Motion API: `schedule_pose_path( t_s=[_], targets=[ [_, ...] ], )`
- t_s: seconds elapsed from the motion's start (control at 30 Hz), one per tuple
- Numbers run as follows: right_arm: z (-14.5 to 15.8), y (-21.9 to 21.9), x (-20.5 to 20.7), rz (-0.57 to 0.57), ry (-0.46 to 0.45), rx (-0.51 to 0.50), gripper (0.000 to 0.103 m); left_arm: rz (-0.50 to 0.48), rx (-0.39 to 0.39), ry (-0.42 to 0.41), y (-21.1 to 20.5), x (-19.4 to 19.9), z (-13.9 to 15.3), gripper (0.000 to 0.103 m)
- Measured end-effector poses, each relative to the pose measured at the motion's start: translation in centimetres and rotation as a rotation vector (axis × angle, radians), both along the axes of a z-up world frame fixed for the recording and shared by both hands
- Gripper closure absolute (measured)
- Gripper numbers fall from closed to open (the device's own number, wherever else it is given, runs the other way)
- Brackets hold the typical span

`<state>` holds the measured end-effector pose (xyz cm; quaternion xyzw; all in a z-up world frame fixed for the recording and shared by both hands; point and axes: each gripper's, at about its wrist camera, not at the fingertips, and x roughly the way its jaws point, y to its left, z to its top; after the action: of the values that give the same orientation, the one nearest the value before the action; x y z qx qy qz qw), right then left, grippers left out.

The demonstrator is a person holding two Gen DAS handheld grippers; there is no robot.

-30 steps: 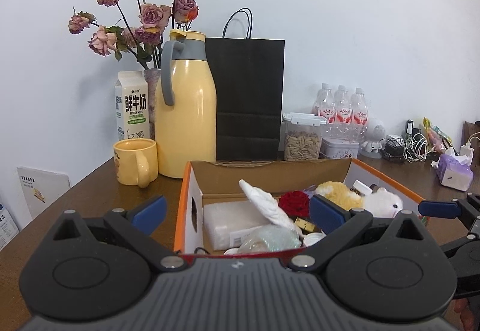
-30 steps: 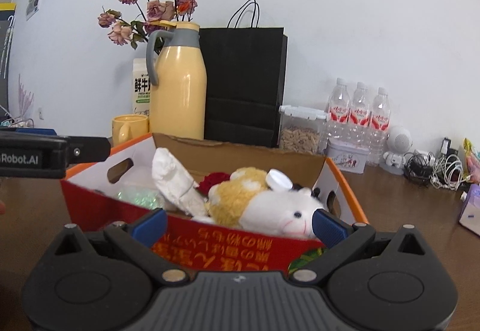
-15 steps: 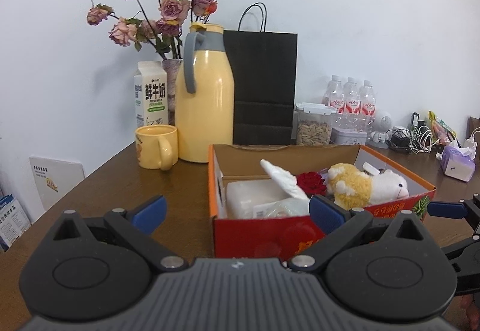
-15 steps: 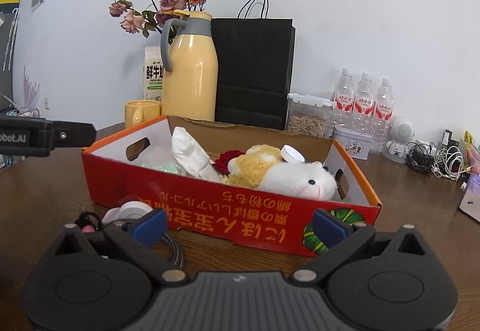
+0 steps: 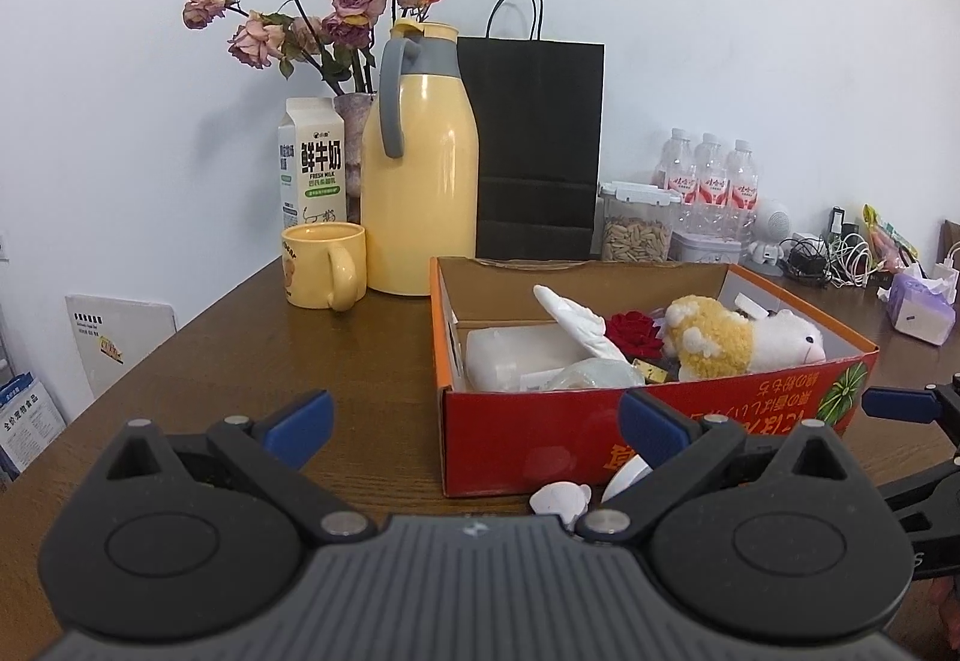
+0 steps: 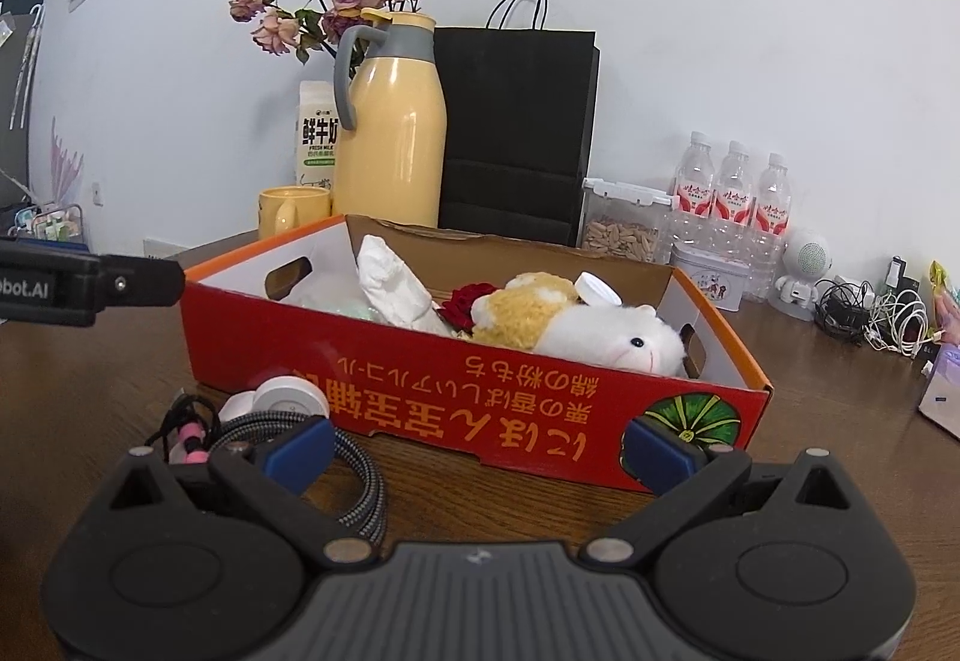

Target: Organize objects

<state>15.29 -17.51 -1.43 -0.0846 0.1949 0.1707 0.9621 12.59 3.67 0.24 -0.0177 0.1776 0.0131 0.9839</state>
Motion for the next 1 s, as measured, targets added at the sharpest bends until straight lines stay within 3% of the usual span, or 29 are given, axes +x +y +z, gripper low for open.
schedule_pose_path(
  t_s=[0.53, 0.8, 1.0],
  targets=[
    [-0.1, 0.0, 0.0, 0.004, 0.004, 0.002, 0.0, 0.0, -0.005, 0.007, 0.2, 0.1, -0.2, 0.0],
    [-0.1, 0.6, -0.6, 0.122, 0.042, 0.04, 0.0, 0.009, -0.013, 0.046, 0.6, 0.1, -0.3, 0.0],
    [-0.1, 1.1, -0.8, 0.136, 0.051, 0.04, 0.0, 0.011, -0.012, 0.049, 1.0, -0.3, -0.3, 0.0]
  ],
)
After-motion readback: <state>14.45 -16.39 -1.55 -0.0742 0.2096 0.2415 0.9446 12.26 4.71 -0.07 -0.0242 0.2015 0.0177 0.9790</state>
